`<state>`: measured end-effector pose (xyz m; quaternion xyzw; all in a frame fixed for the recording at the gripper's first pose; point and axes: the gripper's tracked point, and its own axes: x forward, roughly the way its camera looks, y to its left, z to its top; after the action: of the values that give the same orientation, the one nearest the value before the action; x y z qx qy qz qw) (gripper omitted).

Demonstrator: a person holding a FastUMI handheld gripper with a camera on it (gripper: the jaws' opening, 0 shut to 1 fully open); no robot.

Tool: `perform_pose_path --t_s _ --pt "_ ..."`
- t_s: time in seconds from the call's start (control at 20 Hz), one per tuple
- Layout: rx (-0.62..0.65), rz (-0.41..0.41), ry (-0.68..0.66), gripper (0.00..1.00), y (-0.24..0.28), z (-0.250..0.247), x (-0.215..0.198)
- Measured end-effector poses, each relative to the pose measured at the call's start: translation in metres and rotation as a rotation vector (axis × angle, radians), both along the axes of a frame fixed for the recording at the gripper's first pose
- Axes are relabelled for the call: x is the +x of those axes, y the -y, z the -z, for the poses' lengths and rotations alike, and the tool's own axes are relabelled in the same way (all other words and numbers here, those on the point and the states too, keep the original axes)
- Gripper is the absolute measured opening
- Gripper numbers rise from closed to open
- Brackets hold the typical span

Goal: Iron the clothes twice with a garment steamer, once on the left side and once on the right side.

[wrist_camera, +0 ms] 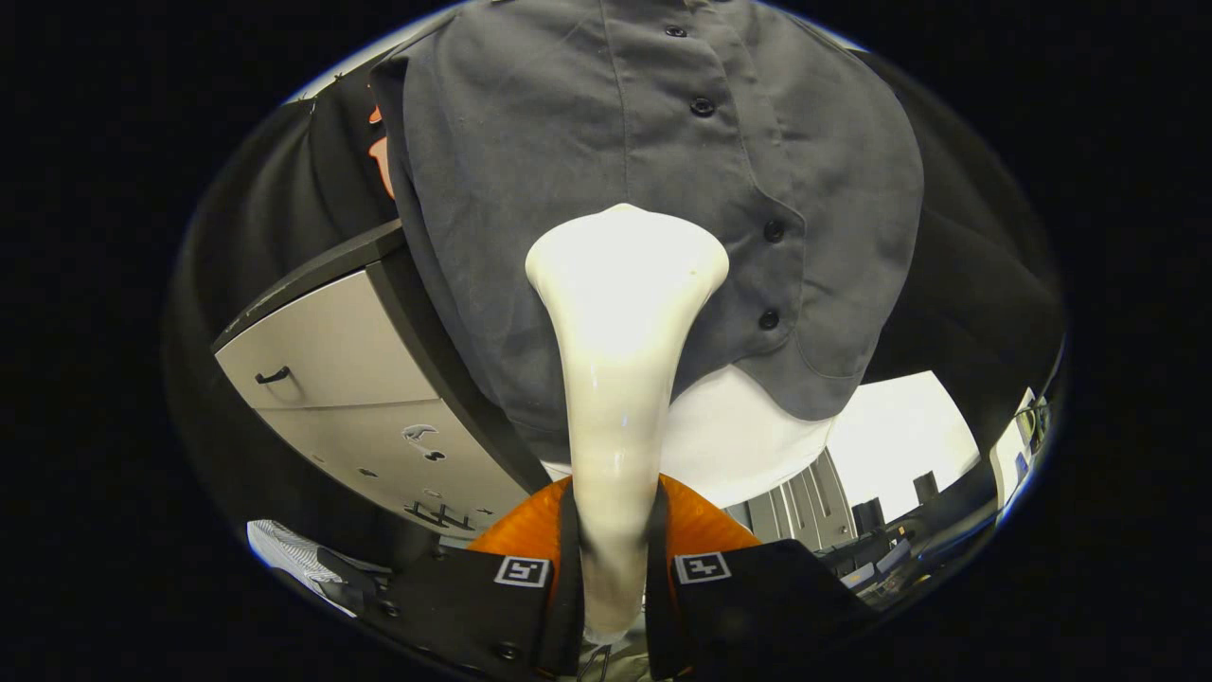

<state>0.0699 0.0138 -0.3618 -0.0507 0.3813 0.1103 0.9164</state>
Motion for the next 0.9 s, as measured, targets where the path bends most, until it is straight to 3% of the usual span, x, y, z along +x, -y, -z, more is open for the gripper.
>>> perform_pose_path --t_s 0.6,0.9 --pt "0.062 -0.023 0.158 0.34 0.017 -0.128 -0.005" --pt "0.071 -0.030 0.271 0.34 0.021 -0.201 0.014"
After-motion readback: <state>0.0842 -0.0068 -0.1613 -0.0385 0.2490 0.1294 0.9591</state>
